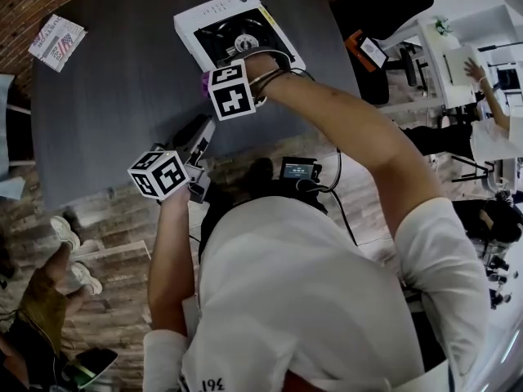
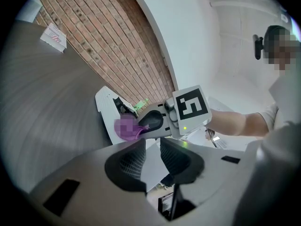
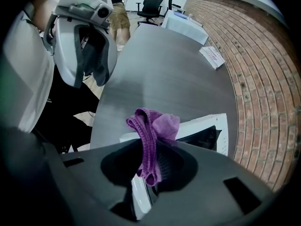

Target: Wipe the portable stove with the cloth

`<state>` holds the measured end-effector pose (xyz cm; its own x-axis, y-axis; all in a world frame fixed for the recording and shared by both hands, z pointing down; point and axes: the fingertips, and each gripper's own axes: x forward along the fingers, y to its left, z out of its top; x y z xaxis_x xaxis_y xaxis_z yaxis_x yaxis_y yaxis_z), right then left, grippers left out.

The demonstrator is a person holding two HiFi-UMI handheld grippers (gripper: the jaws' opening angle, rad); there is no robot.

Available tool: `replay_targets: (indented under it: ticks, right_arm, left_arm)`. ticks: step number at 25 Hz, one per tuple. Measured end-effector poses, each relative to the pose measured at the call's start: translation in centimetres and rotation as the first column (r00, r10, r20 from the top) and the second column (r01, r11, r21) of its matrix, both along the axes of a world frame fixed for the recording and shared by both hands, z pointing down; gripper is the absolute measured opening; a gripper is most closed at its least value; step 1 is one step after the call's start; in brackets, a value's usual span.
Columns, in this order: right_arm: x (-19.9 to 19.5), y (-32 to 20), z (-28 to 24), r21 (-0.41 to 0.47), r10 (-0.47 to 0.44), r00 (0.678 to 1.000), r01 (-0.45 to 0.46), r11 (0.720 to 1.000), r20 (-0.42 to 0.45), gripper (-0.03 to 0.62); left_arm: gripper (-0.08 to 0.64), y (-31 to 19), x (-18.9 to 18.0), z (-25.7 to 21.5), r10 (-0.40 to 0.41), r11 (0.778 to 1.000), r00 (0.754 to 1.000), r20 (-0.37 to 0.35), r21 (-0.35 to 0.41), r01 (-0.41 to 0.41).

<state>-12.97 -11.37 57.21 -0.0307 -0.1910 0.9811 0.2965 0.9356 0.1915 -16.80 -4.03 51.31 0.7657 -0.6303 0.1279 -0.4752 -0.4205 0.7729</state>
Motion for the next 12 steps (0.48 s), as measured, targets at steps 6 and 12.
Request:
replay_targets:
  ticks: [6, 12]
  right_arm:
    - [-0.4, 1.9, -0.2, -0.026, -0.022, 1.0, 0.021, 0.999, -0.004, 0.088]
    - [-0.4, 4.1, -0.4, -0.075, -0.008, 1.0, 0.008, 0.997, 0.007, 0.088]
  left_arm:
    - [0.103, 0.7, 0.0, 0.0, 0.011, 1.0, 1.0, -0.006, 0.004, -0.011]
    - [0.103, 1.4, -0.2, -0.3, 0.017, 1.0, 1.0, -0.013, 0.01, -0.017]
